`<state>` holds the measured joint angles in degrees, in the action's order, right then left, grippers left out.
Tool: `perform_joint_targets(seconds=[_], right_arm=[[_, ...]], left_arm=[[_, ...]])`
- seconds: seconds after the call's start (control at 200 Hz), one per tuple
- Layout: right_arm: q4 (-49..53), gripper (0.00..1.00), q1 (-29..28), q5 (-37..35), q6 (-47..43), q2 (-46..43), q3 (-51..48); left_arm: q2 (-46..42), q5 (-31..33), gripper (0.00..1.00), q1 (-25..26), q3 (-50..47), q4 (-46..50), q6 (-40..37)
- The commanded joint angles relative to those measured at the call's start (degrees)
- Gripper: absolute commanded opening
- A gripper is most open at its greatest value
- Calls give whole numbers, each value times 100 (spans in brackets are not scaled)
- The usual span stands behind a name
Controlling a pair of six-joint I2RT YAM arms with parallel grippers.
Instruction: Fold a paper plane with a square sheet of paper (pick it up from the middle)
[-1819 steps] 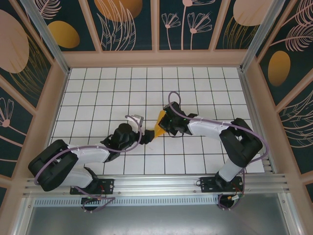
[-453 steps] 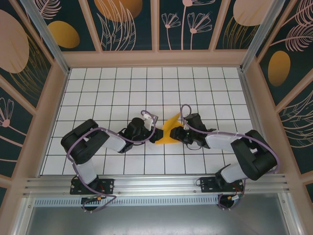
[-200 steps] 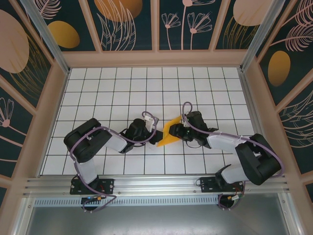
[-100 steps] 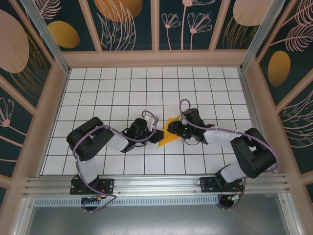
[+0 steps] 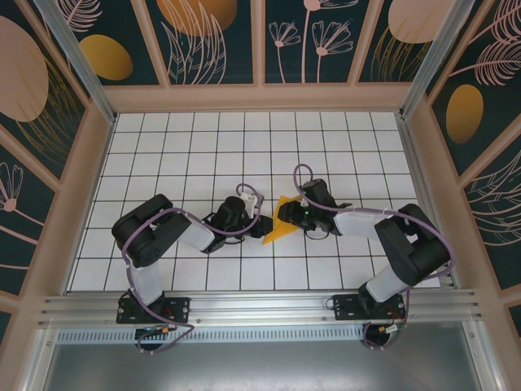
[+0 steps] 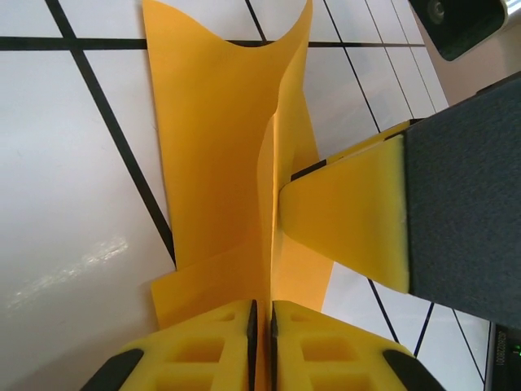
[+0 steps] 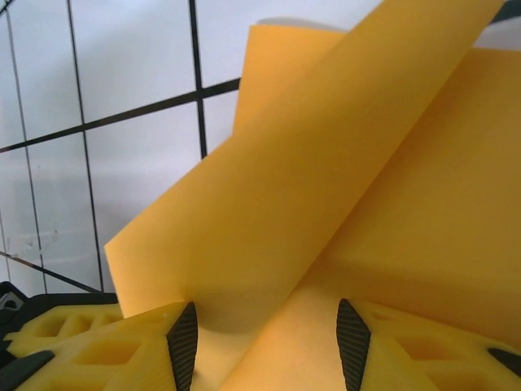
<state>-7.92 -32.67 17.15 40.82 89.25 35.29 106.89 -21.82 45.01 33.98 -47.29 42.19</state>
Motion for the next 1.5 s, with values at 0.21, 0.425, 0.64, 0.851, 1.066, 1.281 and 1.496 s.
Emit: perform_joint_targets(seconds=[0.21,0.425,0.64,0.851,1.066,1.281,1.496], right_arm=[[544,48,-21,-460,-56,364,223],[845,47,-70,-601,-98,558,305],[1216,47,-135,-763,-241,842,537],[1331,46,-208,-849,-296,989,584],[1130,45,-212,-637,-509,1005,514],[986,46,-205,-425,-531,960,481],[878,46,-186,-286,-475,838,453]], left_arm=[[-586,539,37,23,-200,246,150],[-1146,1168,42,21,-488,360,450],[-1285,1382,43,19,-911,-458,909],[-1302,1452,45,25,-1002,-565,1028],[-1077,931,48,25,-447,204,642],[-582,658,47,25,26,694,372],[-295,641,43,20,239,801,344]])
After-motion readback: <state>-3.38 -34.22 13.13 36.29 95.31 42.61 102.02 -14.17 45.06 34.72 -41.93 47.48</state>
